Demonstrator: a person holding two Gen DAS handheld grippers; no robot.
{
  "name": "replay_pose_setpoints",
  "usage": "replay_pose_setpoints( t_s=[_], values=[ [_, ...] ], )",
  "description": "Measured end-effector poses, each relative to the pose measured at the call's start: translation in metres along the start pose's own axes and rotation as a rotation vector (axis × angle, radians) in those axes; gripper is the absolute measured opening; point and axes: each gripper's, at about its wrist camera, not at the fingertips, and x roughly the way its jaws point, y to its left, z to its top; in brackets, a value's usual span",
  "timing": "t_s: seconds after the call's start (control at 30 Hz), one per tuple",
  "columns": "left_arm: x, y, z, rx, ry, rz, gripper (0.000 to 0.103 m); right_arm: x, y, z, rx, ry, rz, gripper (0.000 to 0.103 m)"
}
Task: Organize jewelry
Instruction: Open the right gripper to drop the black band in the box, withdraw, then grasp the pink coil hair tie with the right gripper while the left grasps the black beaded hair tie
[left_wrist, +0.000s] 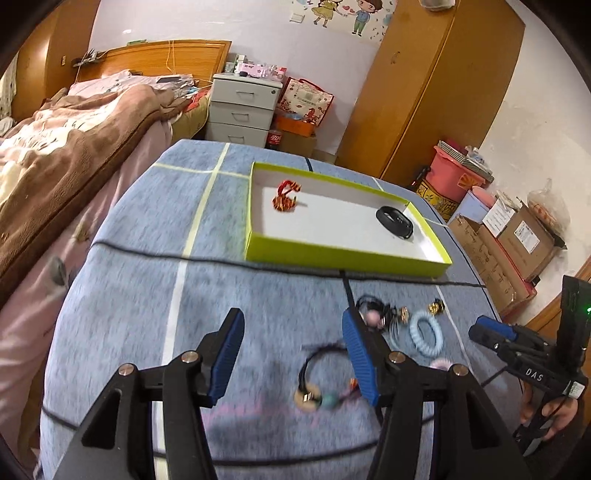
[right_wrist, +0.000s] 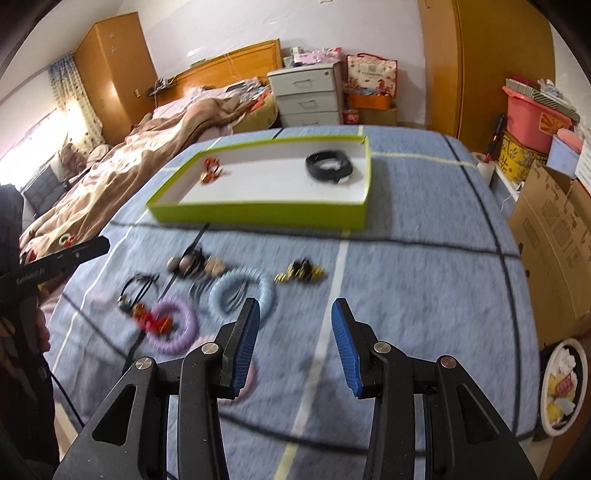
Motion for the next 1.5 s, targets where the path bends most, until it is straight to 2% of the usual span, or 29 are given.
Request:
replay_pose_setpoints(
  t_s=[0.2,0.27,0.37,0.47,0.57,0.73,0.83,0.9,1.2,1.3,1.5],
  values=[
    [-0.001,0.004,-0.022,-0.008,0.043,0.007,0.057,0.006,0.018,-0.020,-0.047,0.047,0.025,0.042],
    [0.000,0.004,-0.028,-0.019,0.052,-0.014,0.057,0.009,0.023,-0.024,-0.058,0.061,0.008,0.042],
    [0.003,0.000,-0.036,0.003,0.071,0.000,0.057,0.010,0.028,-0.031,-0.076,0.068,-0.017,0.042],
    [0.009,0.000,-0.040,-0.008,0.101,-0.029,0.057,0.013,0.028,-0.032,-0.076,0.075,-0.034,0.042],
    [0.013,0.002,-0.042,-0.014,0.109,-0.027,0.057,0.014,0.034,-0.034,-0.117,0.077,-0.067,0.041],
    [0.015,-0.003,-0.041,0.009,0.105,-0.004,0.057,0.013,0.040,-0.037,-0.154,0.075,-0.093,0.024],
    [0.017,-0.010,-0.043,0.053,0.104,0.029,0.057,0.013,0.043,-0.040,-0.178,0.068,-0.093,0.023],
    [0.018,-0.014,-0.045,0.085,0.106,0.055,0.057,0.012,0.042,-0.040,-0.175,0.067,-0.089,0.012],
    [0.023,-0.026,-0.044,0.156,0.115,0.115,0.057,0.010,0.039,-0.042,-0.155,0.053,-0.081,0.010],
    [0.025,-0.024,-0.040,0.111,0.106,0.112,0.057,0.010,0.038,-0.041,-0.148,0.053,-0.076,0.010],
    [0.026,-0.014,-0.037,0.034,0.071,0.052,0.057,0.011,0.037,-0.041,-0.139,0.052,-0.073,0.011]
  ],
)
